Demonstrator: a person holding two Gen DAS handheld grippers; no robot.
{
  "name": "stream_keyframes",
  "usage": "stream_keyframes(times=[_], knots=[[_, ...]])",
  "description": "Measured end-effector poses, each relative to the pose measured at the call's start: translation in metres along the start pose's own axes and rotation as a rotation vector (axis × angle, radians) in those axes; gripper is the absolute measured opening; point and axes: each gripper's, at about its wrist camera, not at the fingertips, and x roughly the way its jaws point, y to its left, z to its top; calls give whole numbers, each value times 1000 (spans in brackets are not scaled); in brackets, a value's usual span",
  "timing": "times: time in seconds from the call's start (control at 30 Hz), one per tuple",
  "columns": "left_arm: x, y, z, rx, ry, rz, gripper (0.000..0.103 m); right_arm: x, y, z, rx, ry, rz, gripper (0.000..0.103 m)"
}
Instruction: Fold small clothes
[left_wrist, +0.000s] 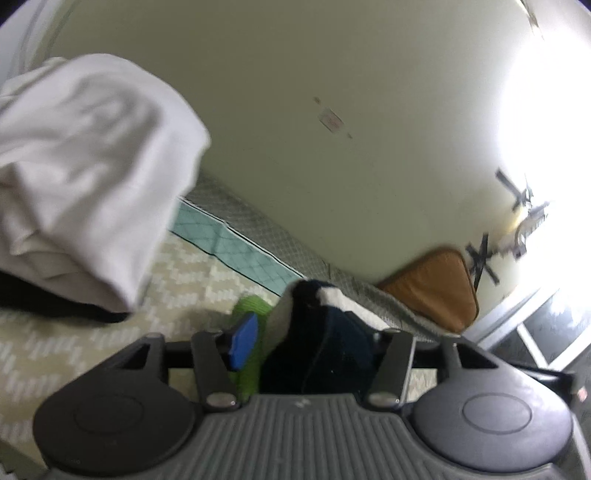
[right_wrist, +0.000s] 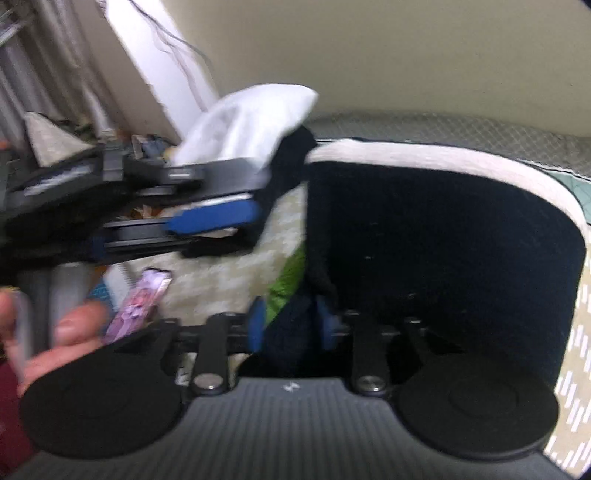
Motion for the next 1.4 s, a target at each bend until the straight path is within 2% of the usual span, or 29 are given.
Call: stream_keyframes(times=[0.03,0.13,0.2,0.33,0.4,0.5,0.53,0.57,0.6,0.63,0.67,0.73,0.83,0.93,1.0,1.07,1.13,1.2,1.23,1.27,1.3,1.4], knots=[[8,-6,0,16,14,1,57,-8,-1,-2,8,-1,38,52],[29,-13,-4,42,63,13,58,-31,-4,-6,-3,-14,71,51],[42,-12,-7,38,98,52,57,-59,-12,-11,4,-72,89,51],[33,-6,-15,22,88,44,57,-105,-39,-2,56,-245,0,40],[23,-7,-20,44,72,63,57,-111,-54,12,92,-289,-45,38],[19,-16,-29,95,70,110,50,-87,-61,38,63,-280,-45,38],[19,-18,-32,118,72,137,34,-73,-61,46,48,-259,-38,38],[22,-19,-34,135,82,161,23,-56,-61,54,31,-227,-35,38],[24,-17,-36,130,95,171,19,-32,-63,61,25,-169,-32,38],[26,-12,-37,114,105,188,18,-17,-66,62,23,-104,-37,37],[27,-8,-39,109,104,202,18,5,-68,61,-1,-50,-87,37],[26,-3,-40,110,86,206,18,20,-67,59,-27,-73,-118,37],[26,-4,-39,119,90,209,19,12,-69,57,-24,-63,-127,37],[24,-11,-37,140,95,223,21,13,-67,52,-26,-99,-123,40],[15,-16,-33,148,96,209,33,1,-67,47,-6,-150,-97,43],[0,-21,-27,176,35,225,69,-20,-73,42,53,-224,-31,55],[-12,-22,-23,206,-27,245,86,-52,-82,30,126,-338,12,68],[-15,-19,-19,190,-34,230,88,-77,-95,12,186,-406,7,71],[-13,-17,-19,177,-28,214,92,-86,-103,1,217,-422,-5,73],[-10,-16,-19,170,-21,202,99,-93,-110,-10,256,-428,-21,74],[-5,-15,-20,166,-14,191,101,-97,-117,-20,295,-423,-30,75],[12,-15,-25,186,3,170,103,-99,-139,-54,411,-393,-3,76]])
